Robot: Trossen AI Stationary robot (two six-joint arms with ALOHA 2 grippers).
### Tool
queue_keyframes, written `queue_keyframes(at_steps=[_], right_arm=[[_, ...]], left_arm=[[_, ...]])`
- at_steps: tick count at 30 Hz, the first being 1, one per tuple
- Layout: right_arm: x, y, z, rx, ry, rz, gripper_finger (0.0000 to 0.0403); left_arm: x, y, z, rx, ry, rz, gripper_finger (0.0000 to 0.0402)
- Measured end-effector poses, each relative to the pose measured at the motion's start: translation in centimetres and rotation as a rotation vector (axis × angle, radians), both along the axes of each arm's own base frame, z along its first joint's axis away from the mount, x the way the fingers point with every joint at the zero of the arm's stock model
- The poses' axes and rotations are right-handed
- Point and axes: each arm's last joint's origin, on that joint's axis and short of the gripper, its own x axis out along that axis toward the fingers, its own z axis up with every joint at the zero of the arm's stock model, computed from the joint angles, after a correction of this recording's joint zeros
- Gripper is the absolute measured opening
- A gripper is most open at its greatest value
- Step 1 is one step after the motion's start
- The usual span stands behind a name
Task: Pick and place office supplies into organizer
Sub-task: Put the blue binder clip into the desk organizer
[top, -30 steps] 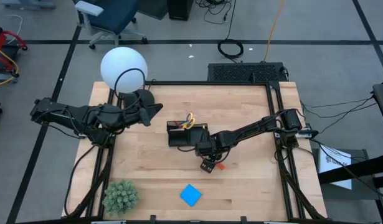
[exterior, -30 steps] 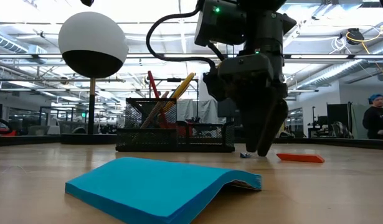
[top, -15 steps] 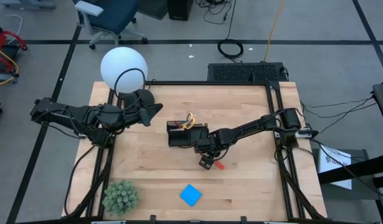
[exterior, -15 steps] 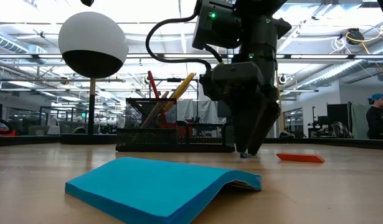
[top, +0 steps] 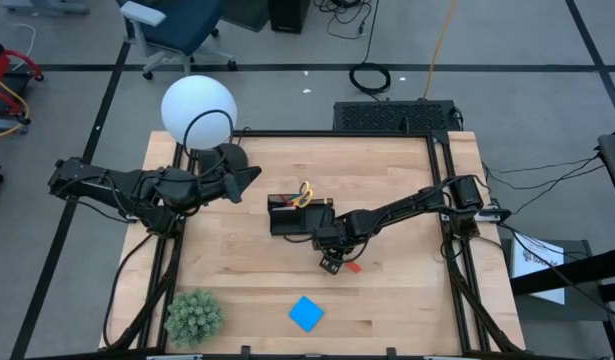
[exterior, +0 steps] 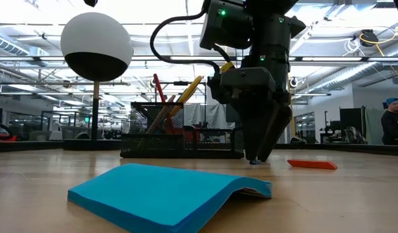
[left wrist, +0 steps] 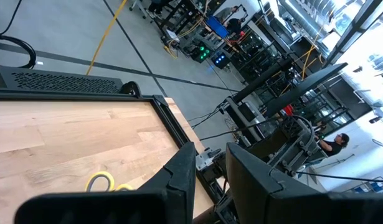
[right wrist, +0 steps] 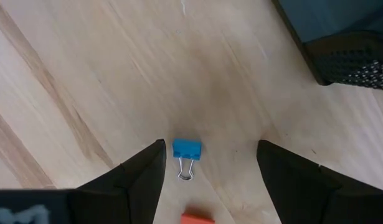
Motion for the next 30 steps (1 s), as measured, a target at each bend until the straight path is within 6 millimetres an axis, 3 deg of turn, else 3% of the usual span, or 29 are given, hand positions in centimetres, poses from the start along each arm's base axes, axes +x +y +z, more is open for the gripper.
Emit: queue_keyframes(at_steps=[12, 30], right_arm=[[0.1, 1.6, -2.3, -0.036, 0.137, 0.027, 0.0242], [0.1, 1.9, -2.7, -0.082, 0.181, 0.030, 0.0242]], left_arm=[[0.0, 0.0, 0.0, -0.001, -0.001, 0.000, 0.0081], [0.0, 0.0, 0.0, 0.000, 0.000, 0.000, 0.0081]])
